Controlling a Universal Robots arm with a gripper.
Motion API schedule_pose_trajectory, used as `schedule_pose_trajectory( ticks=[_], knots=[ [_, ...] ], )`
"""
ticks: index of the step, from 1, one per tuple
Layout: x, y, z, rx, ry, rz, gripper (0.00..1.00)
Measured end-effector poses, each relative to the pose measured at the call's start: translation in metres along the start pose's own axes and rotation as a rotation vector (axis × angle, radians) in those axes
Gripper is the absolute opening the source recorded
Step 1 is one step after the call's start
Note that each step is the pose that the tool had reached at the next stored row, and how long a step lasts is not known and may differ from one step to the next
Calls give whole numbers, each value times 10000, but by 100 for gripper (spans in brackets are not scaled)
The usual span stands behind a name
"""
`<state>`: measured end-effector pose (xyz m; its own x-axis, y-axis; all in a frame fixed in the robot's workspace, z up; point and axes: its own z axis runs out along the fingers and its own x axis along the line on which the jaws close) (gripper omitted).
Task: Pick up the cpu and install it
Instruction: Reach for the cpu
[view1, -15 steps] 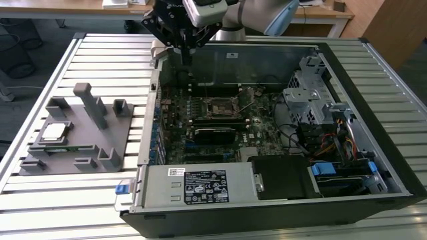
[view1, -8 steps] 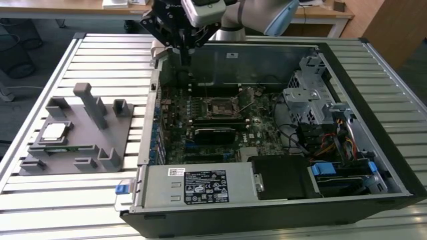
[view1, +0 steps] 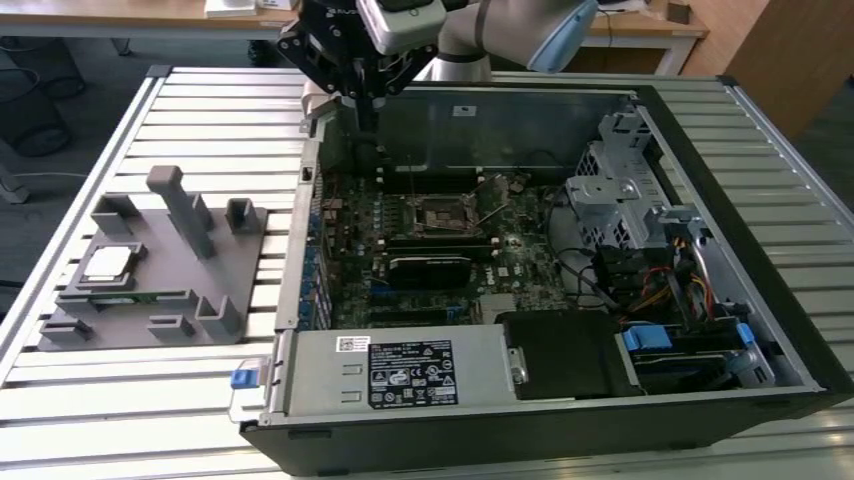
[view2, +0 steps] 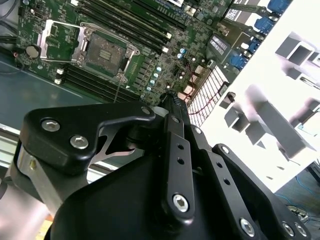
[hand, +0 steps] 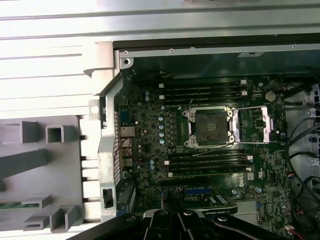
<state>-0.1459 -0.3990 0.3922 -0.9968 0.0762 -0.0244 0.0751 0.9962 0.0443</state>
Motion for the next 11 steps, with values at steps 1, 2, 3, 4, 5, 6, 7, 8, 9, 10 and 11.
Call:
schedule_pose_trajectory(
  ticks=[1, 2, 3, 4, 5, 6, 7, 8, 9, 10, 11],
  knots=[
    [6, 0, 0, -1, 0, 0, 11],
    [11, -1, 1, -1, 0, 0, 11],
    [18, -1, 1, -1, -1, 0, 11],
    [23, -2, 1, 0, 0, 0, 11],
    [29, -2, 1, -1, 0, 1, 11],
    [34, -3, 1, 0, 0, 0, 11],
    [41, -3, 1, 0, 0, 0, 11],
    [47, -3, 2, 0, 0, 0, 11],
    [53, -4, 2, -1, 0, 1, 11],
    [60, -5, 2, -1, -1, 0, 11],
    [67, -5, 2, -1, 0, 0, 11]
  ],
)
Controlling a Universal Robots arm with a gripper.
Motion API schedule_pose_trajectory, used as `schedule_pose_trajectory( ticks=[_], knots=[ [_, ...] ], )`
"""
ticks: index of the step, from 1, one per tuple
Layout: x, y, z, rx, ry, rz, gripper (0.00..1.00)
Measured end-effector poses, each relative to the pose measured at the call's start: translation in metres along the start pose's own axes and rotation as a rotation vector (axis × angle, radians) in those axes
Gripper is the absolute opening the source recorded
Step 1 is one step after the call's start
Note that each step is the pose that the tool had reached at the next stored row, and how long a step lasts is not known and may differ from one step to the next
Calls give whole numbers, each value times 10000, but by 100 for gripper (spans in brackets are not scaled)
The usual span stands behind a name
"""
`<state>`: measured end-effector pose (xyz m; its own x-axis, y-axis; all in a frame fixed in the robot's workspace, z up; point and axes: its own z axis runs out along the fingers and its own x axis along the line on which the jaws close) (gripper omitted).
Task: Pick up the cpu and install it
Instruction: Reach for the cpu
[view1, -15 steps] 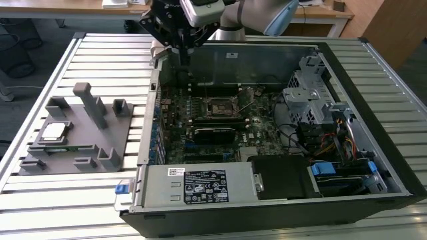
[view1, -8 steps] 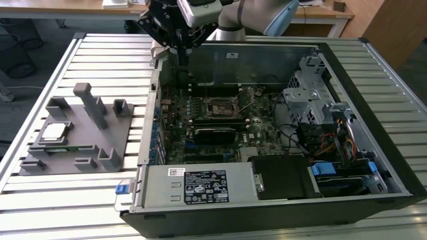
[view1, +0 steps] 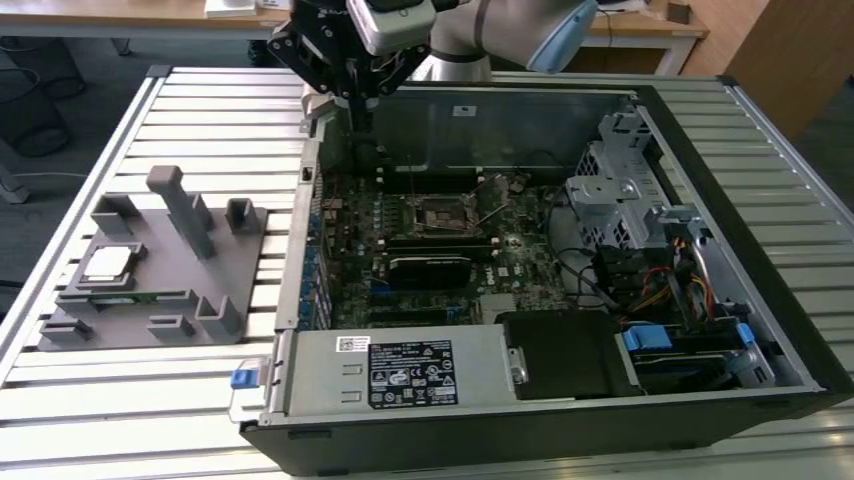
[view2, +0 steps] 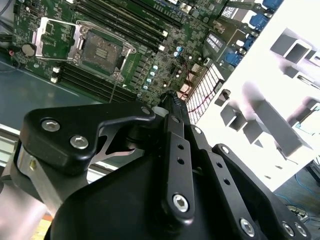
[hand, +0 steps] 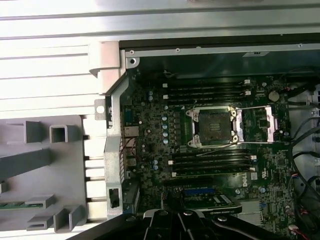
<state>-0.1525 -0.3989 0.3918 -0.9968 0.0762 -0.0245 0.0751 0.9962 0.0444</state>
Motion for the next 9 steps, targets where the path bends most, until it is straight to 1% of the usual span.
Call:
schedule_pose_trajectory(
  ticks=[9],
  knots=[
    [73, -6, 2, 0, 0, -1, 11]
  ],
)
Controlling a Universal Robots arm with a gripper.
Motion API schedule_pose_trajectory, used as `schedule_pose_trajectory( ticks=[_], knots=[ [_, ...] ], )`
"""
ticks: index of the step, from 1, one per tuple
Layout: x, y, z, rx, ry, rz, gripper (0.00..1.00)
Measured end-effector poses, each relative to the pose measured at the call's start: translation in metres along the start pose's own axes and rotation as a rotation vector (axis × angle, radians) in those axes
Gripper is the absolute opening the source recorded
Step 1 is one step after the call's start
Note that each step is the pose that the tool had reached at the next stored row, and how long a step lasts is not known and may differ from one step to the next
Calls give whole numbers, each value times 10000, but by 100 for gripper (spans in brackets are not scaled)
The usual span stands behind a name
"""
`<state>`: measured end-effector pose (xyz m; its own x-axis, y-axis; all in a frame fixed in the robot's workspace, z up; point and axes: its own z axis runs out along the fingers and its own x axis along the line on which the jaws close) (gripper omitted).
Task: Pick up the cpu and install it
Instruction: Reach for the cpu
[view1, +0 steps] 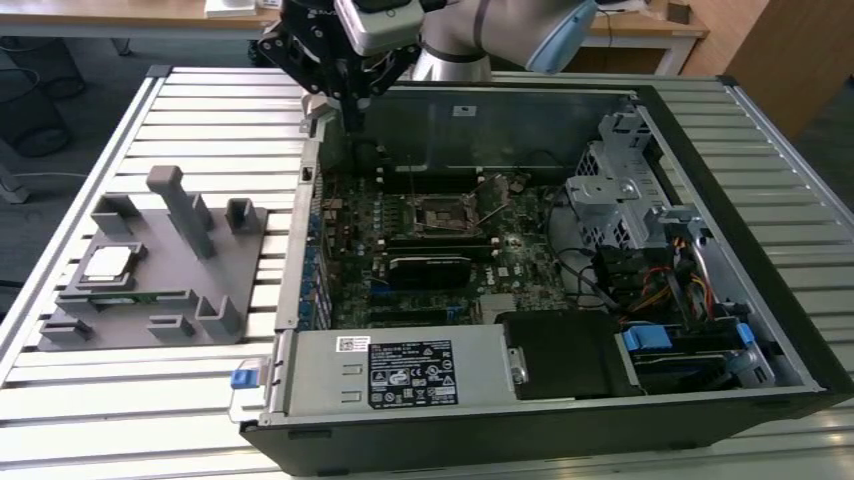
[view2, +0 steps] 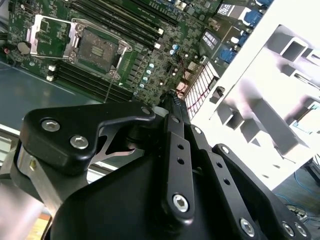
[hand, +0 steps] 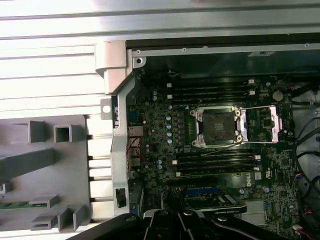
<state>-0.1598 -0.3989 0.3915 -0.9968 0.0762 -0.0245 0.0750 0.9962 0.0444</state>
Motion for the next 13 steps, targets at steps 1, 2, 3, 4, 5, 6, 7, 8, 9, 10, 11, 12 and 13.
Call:
schedule_pose_trajectory(
  ticks=[1, 2, 3, 4, 5, 6, 7, 8, 9, 10, 11, 12, 13],
  knots=[
    [7, -1, 0, 0, 0, 0, 11],
    [14, -1, 0, 0, 0, 0, 11],
    [21, -2, 1, 0, 0, 0, 11],
    [28, -2, 1, 0, 0, 0, 11],
    [33, -2, 1, 0, 0, 0, 11],
    [39, -3, 1, 0, 0, 0, 11],
    [45, -4, 2, 0, 0, 0, 11],
    [53, -4, 2, 0, 0, 1, 11],
    [61, -5, 2, 1, 1, 0, 11],
    [71, -6, 2, 0, 0, 1, 11],
    [80, -6, 3, 0, 1, 1, 11],
    [89, -7, 3, 0, 0, 1, 11],
    [98, -8, 4, 0, 0, 1, 11]
  ],
)
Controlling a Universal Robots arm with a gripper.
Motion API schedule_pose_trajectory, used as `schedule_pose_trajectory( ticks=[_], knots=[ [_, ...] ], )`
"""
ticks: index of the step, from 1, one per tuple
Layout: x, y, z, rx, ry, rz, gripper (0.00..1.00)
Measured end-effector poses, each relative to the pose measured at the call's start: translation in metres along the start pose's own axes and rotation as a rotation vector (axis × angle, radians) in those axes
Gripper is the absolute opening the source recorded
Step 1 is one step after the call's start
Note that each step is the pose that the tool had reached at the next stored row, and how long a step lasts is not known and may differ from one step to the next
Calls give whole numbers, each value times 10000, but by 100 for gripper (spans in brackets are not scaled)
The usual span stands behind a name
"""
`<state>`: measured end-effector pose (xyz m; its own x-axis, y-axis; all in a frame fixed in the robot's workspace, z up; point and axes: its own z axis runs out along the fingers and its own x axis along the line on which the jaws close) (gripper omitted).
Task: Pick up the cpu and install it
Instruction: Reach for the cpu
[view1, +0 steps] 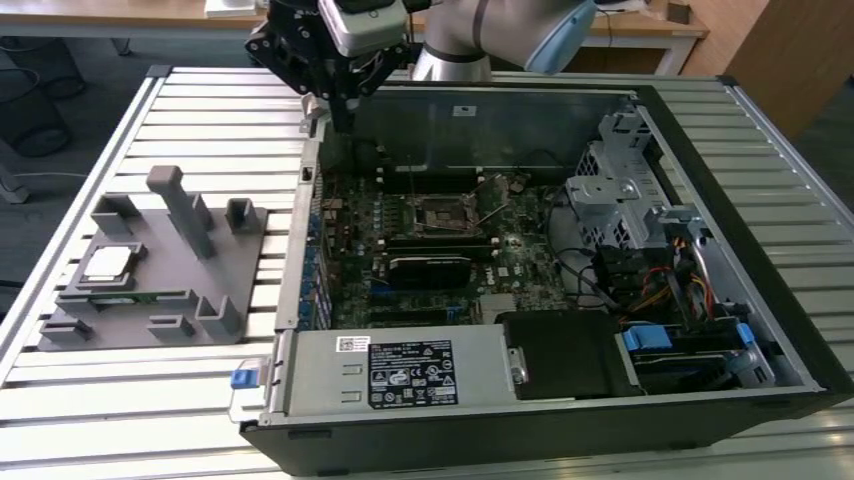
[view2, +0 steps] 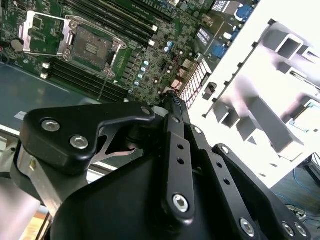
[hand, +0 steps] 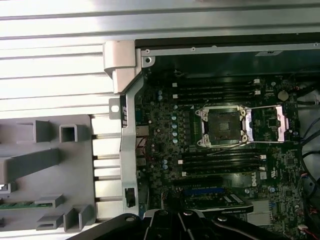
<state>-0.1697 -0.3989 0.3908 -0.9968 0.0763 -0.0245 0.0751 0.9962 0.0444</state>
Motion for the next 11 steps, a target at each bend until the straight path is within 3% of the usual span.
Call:
schedule_pose_trajectory(
  ticks=[11],
  knots=[
    [73, -5, 7, 0, 1, 0, 11]
  ],
)
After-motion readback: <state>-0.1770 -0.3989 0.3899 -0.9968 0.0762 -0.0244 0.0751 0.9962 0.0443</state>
